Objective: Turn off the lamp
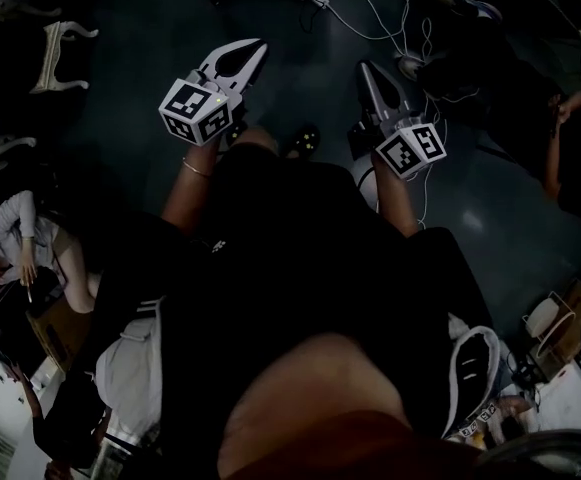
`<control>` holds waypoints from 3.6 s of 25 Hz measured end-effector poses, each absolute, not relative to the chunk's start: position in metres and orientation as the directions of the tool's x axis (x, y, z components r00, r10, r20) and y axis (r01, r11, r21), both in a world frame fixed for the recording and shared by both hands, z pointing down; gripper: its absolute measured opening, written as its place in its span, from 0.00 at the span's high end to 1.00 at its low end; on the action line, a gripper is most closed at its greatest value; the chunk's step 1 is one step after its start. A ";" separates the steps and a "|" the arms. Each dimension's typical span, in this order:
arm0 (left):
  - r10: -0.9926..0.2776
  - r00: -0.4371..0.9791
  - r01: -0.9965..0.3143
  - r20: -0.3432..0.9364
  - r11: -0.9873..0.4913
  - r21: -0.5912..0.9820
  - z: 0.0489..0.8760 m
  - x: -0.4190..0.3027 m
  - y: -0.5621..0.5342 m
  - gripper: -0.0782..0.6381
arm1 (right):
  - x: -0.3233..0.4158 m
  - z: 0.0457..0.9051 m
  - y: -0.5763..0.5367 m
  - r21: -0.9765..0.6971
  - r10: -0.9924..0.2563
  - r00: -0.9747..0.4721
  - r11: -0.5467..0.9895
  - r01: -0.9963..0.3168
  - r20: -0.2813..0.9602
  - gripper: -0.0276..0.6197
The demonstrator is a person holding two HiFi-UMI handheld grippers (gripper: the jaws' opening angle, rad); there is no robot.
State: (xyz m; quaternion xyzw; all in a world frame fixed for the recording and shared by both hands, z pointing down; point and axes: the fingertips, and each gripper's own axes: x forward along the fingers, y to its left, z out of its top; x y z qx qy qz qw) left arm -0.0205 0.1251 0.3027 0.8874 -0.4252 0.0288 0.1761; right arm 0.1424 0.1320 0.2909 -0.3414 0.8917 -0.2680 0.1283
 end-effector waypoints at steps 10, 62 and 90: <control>-0.788 0.575 -0.807 0.219 -0.503 0.310 0.310 -0.053 0.128 0.88 | 0.124 0.292 0.117 -0.573 -0.655 -0.754 0.639 -0.514 -0.054 0.95; -0.587 0.775 -0.630 0.233 -0.690 0.357 0.379 -0.041 -0.143 0.88 | 0.055 0.349 -0.124 -0.503 -0.753 -0.646 0.513 -0.695 0.124 0.95; -0.614 0.726 -0.687 0.308 -0.629 0.365 0.480 -0.030 -0.175 0.88 | 0.026 0.481 -0.225 -0.393 -0.694 -0.653 0.533 -0.749 0.302 0.82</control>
